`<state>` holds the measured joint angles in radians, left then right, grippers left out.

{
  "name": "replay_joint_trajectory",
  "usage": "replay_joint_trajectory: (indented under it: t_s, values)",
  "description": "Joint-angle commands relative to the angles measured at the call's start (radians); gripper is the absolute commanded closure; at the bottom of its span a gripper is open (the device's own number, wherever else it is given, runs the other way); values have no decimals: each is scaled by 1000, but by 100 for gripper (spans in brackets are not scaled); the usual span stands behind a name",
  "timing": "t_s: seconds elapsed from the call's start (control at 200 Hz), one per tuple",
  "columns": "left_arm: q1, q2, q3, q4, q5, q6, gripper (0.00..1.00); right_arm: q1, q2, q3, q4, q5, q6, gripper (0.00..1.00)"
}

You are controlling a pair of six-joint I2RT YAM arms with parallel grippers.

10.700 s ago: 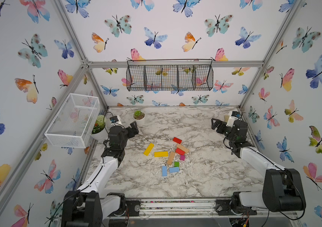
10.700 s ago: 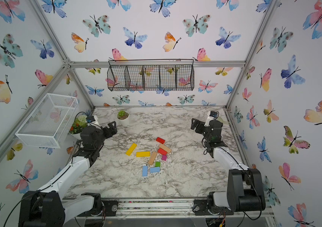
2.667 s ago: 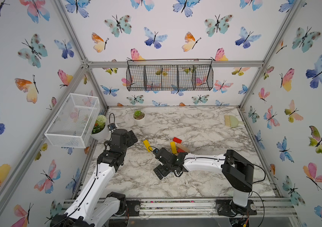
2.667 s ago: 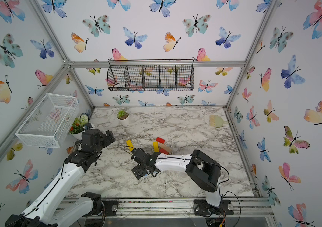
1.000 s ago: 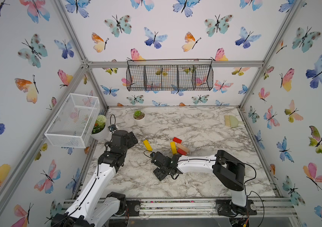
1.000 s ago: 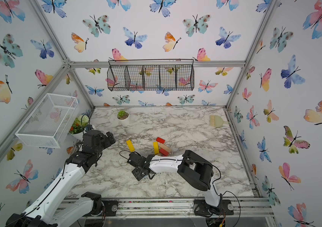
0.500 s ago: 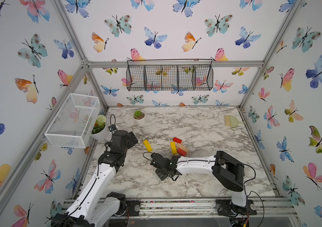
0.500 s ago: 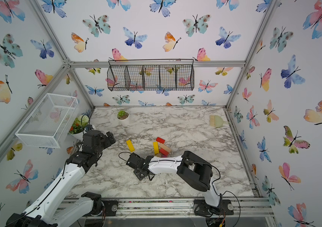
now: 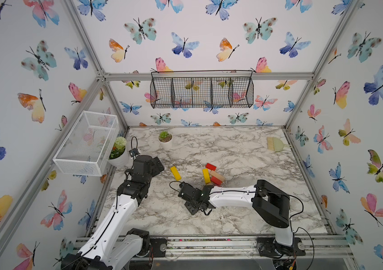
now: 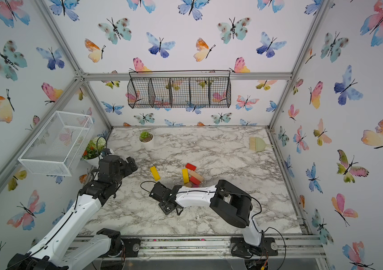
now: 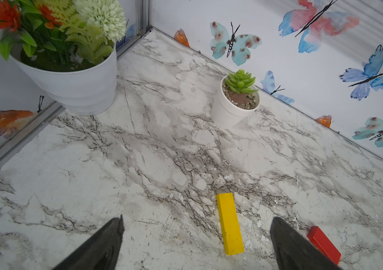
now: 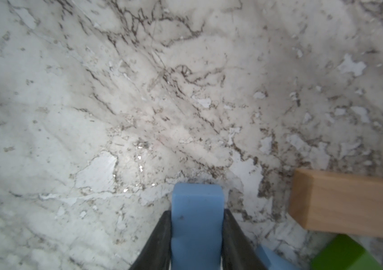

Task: Assemble the letter v with building blocks
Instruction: Pick up the building block from the center of the board.

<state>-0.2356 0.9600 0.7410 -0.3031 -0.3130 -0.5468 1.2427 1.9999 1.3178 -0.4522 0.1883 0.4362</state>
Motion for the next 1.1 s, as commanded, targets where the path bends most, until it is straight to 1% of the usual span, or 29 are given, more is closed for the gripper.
replay_joint_trajectory:
  t_s: [0.0, 0.31, 0.506, 0.746, 0.866, 0.891, 0.916, 1.096]
  values:
    - [7, 3, -7, 13, 5, 1, 2, 4, 32, 26, -69, 35, -16, 65]
    - [7, -7, -10, 10, 1, 1, 2, -4, 62, 126, -84, 59, -60, 67]
    - [7, -2, -6, 7, 3, 2, 2, -21, 56, 145, -84, 60, -72, 68]
    - [7, -4, -9, 10, 7, 2, 2, -60, 51, 162, -79, 51, -101, 68]
    - [7, 0, -8, 11, 10, 1, 2, -79, 54, 179, -74, 28, -125, 68]
    - [7, 0, -7, 12, 11, 0, 2, -79, 58, 184, -73, 25, -130, 68]
    - [7, 2, -8, 12, 11, 1, 2, -104, 62, 189, -72, 21, -136, 68]
    - [7, 2, -6, 12, 9, 1, 2, -121, 113, 257, -85, 3, -158, 68]
